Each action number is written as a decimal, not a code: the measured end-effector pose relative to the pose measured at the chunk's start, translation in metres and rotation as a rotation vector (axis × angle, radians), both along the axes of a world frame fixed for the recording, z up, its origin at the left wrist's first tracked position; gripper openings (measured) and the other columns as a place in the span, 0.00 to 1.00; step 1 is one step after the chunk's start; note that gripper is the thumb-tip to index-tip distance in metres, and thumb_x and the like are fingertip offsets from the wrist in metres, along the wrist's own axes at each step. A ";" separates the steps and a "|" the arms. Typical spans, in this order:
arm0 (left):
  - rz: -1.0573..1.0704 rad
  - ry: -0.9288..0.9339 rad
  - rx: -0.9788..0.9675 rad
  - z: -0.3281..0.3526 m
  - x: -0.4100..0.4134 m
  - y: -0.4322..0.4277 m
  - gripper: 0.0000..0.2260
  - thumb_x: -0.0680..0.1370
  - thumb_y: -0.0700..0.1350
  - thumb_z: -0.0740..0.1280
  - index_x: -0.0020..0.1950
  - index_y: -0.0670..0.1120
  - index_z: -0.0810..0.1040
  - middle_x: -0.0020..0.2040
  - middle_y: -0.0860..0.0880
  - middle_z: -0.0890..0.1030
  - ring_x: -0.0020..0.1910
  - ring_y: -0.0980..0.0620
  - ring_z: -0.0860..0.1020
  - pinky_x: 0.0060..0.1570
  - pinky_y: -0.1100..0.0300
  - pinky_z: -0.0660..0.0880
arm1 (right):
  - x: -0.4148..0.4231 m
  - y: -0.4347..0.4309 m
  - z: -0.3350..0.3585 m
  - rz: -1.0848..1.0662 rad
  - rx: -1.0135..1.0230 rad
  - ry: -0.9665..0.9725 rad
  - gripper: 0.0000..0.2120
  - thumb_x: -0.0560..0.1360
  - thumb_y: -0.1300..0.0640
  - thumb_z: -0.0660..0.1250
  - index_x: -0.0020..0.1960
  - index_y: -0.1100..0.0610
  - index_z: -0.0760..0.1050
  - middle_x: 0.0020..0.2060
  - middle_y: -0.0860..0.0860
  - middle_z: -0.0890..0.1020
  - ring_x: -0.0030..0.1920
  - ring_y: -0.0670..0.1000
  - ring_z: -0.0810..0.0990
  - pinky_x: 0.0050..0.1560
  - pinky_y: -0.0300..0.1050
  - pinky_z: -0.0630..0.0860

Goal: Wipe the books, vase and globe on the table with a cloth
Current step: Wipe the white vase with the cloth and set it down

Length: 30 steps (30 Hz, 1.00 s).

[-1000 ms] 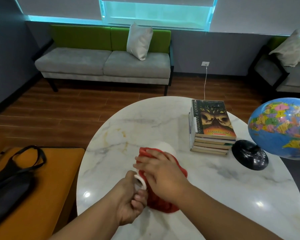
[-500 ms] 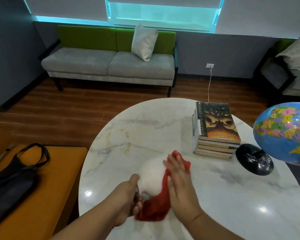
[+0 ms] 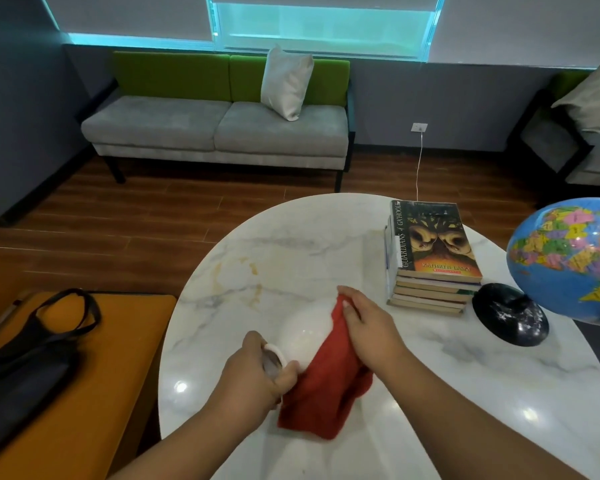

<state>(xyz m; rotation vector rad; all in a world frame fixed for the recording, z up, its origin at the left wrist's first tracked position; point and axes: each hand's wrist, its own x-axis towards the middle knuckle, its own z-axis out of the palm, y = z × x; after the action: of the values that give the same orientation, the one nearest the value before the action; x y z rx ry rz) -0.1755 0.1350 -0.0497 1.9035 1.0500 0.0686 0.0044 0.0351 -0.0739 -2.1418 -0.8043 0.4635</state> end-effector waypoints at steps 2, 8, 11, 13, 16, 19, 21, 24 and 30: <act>-0.025 0.001 0.082 -0.001 -0.002 0.006 0.20 0.70 0.56 0.73 0.50 0.48 0.66 0.42 0.48 0.78 0.36 0.50 0.81 0.37 0.55 0.81 | -0.013 -0.008 -0.001 0.039 0.103 -0.081 0.16 0.81 0.57 0.58 0.66 0.49 0.74 0.66 0.40 0.72 0.70 0.44 0.67 0.69 0.29 0.56; -0.155 -0.072 0.196 0.005 0.002 0.006 0.18 0.71 0.50 0.72 0.49 0.48 0.64 0.38 0.53 0.77 0.34 0.58 0.75 0.32 0.68 0.71 | -0.062 0.002 0.022 0.532 0.164 -0.327 0.21 0.74 0.56 0.55 0.64 0.49 0.75 0.62 0.43 0.78 0.69 0.40 0.67 0.72 0.38 0.53; -0.220 -0.078 0.245 0.007 0.000 0.003 0.18 0.70 0.50 0.72 0.49 0.51 0.63 0.38 0.54 0.76 0.34 0.58 0.75 0.32 0.68 0.70 | -0.046 0.021 0.029 0.511 0.049 -0.338 0.21 0.74 0.55 0.57 0.67 0.46 0.72 0.61 0.44 0.79 0.64 0.44 0.73 0.68 0.43 0.64; -0.302 -0.044 0.309 0.006 -0.005 0.001 0.19 0.70 0.52 0.72 0.50 0.53 0.63 0.39 0.56 0.75 0.35 0.58 0.74 0.35 0.66 0.70 | -0.026 0.027 0.027 0.415 -0.079 -0.286 0.20 0.75 0.50 0.58 0.66 0.45 0.72 0.61 0.44 0.79 0.62 0.47 0.76 0.66 0.44 0.68; -0.384 -0.034 0.346 0.002 -0.014 0.002 0.18 0.71 0.55 0.71 0.52 0.56 0.63 0.40 0.59 0.74 0.38 0.58 0.75 0.39 0.67 0.72 | 0.002 0.024 0.018 0.306 -0.228 -0.085 0.13 0.78 0.49 0.59 0.60 0.44 0.78 0.60 0.43 0.80 0.63 0.47 0.75 0.66 0.44 0.67; -0.397 -0.047 0.341 -0.003 -0.020 0.005 0.18 0.71 0.56 0.71 0.52 0.57 0.64 0.39 0.60 0.73 0.38 0.58 0.75 0.40 0.68 0.72 | 0.016 0.010 0.008 0.171 -0.229 0.072 0.14 0.79 0.47 0.59 0.61 0.45 0.78 0.63 0.45 0.78 0.66 0.48 0.72 0.66 0.40 0.64; -0.380 -0.047 0.324 -0.005 -0.023 0.007 0.18 0.71 0.56 0.71 0.52 0.57 0.64 0.39 0.60 0.73 0.37 0.57 0.75 0.39 0.70 0.72 | 0.013 0.001 0.003 0.028 -0.202 0.200 0.19 0.79 0.45 0.59 0.67 0.47 0.72 0.66 0.48 0.76 0.67 0.51 0.71 0.65 0.41 0.63; -0.373 -0.029 0.306 -0.006 -0.025 0.009 0.20 0.71 0.57 0.71 0.54 0.57 0.63 0.40 0.60 0.74 0.38 0.57 0.75 0.39 0.72 0.72 | -0.008 -0.009 -0.005 -0.038 -0.088 0.025 0.20 0.80 0.45 0.55 0.68 0.51 0.72 0.66 0.49 0.76 0.68 0.49 0.70 0.65 0.36 0.60; -0.346 -0.094 0.296 -0.012 -0.022 0.007 0.20 0.70 0.54 0.73 0.48 0.58 0.62 0.37 0.56 0.75 0.38 0.59 0.75 0.35 0.70 0.71 | -0.059 -0.015 0.001 0.279 0.144 -0.384 0.19 0.78 0.49 0.54 0.64 0.50 0.76 0.65 0.43 0.75 0.71 0.40 0.64 0.74 0.41 0.51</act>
<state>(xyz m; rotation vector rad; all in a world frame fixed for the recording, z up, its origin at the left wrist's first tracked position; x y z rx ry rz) -0.1975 0.1416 -0.0618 2.3020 0.6617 0.1195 -0.0545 0.0200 -0.0733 -2.0180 -1.3212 0.1250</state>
